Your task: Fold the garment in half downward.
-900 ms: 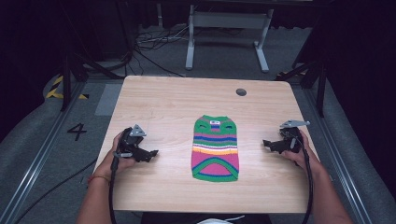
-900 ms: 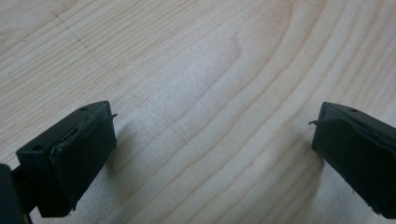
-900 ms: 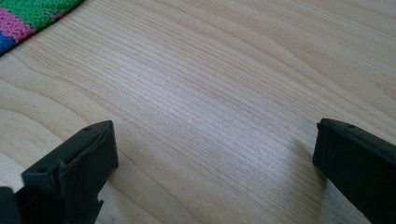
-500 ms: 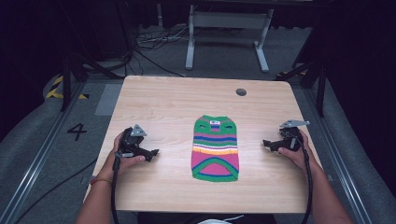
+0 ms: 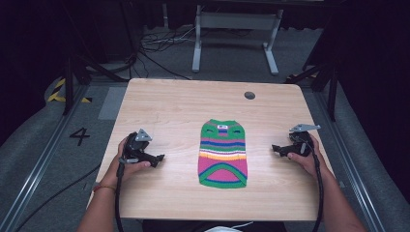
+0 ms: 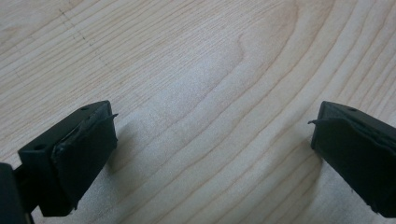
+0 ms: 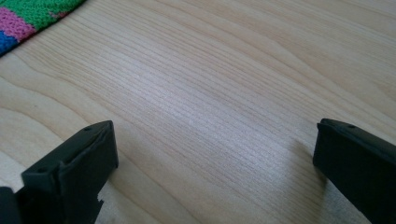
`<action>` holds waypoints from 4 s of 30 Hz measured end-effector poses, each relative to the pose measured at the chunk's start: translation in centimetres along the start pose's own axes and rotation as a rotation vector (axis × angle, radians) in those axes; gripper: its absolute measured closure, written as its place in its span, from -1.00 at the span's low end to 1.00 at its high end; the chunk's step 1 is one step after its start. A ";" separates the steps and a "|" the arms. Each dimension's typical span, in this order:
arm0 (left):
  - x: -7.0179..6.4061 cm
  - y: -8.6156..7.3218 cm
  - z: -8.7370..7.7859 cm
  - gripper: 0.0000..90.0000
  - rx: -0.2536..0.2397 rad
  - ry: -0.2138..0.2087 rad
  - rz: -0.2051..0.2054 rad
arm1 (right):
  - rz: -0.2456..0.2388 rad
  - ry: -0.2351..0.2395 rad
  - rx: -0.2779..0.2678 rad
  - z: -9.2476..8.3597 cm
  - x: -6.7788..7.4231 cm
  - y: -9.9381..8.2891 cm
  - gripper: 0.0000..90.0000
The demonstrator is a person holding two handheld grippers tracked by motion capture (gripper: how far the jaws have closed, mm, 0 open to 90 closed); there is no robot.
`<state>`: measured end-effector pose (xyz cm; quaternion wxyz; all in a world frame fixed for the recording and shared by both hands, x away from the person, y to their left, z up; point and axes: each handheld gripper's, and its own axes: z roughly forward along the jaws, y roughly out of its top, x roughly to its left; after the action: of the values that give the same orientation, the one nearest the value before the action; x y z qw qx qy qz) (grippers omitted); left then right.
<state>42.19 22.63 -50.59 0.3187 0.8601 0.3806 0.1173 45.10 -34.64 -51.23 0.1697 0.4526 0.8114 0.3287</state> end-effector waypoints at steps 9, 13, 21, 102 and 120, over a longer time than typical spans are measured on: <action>-0.1 0.3 0.3 -0.99 -0.004 0.003 -0.004 | -0.001 -0.001 -0.001 0.1 0.1 0.1 -0.99; -0.1 0.5 0.4 -0.99 -0.002 0.019 -0.013 | -0.001 0.000 -0.001 0.1 0.1 0.1 -0.99; -0.3 0.7 0.3 -0.90 -0.002 0.035 -0.020 | -0.010 0.008 0.003 0.1 0.0 0.2 -0.97; -5.0 16.8 10.0 0.78 -0.102 -0.063 0.184 | -0.174 0.203 -0.072 7.4 7.9 11.5 0.86; -8.1 14.0 2.3 0.77 -0.168 -0.097 0.421 | -0.370 0.352 -0.205 0.5 11.9 11.6 0.86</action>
<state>45.82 8.59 -43.06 0.3756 0.8957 0.1659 0.1709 46.24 -20.02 -43.36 0.1281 0.2131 0.8598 0.4460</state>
